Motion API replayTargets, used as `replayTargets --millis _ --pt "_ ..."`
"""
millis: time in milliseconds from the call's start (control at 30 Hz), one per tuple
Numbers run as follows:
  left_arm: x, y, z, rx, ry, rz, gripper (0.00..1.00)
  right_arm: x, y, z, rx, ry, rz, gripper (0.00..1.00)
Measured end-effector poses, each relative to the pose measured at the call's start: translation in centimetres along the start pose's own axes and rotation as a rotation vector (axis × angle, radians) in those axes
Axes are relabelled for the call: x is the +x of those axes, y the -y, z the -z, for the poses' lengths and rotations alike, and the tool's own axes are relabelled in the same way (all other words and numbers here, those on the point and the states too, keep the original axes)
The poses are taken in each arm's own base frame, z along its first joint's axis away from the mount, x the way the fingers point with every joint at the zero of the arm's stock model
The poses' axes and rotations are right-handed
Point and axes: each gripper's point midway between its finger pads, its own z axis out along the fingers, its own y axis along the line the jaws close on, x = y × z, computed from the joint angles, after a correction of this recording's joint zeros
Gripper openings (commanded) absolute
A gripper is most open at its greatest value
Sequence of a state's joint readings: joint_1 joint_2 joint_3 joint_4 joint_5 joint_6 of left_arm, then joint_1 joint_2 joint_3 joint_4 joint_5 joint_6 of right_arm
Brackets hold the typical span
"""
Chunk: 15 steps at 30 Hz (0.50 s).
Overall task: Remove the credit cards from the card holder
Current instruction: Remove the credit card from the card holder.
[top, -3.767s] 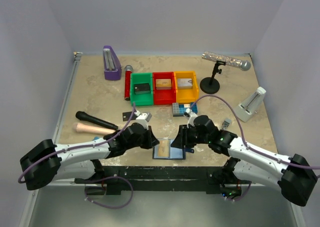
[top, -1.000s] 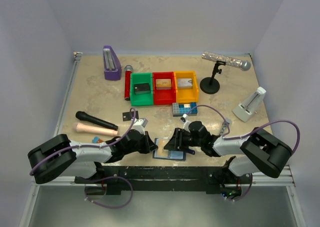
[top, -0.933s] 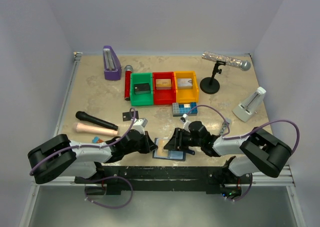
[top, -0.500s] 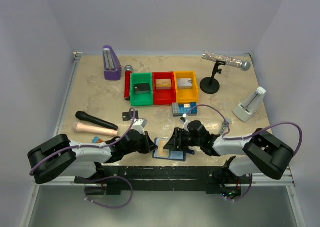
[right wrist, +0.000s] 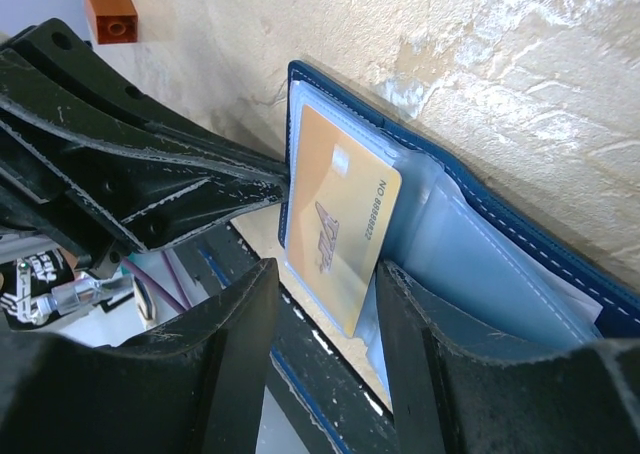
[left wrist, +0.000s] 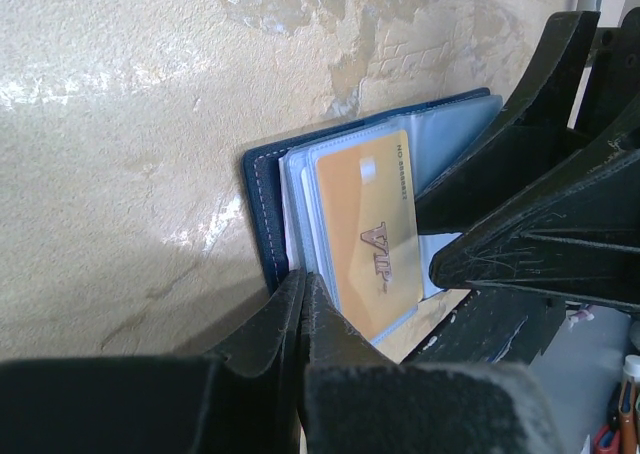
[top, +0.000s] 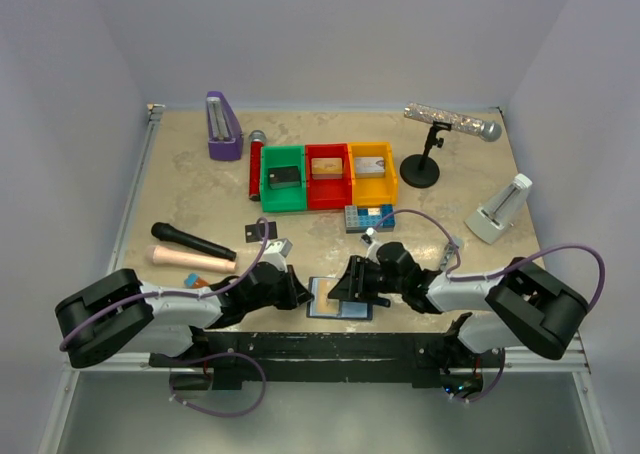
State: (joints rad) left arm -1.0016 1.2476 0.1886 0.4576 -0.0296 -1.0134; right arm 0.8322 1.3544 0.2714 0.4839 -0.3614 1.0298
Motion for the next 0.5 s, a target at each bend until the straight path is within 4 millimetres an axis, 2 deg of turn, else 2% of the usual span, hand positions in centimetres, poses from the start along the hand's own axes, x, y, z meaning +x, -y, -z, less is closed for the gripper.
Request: replayTargets --millis 500 --pt "0.01 0.18 -0.31 0.015 0.006 0.02 0.0 0.19 -0.32 0.12 -0.042 -0.001 0.011 0.48"
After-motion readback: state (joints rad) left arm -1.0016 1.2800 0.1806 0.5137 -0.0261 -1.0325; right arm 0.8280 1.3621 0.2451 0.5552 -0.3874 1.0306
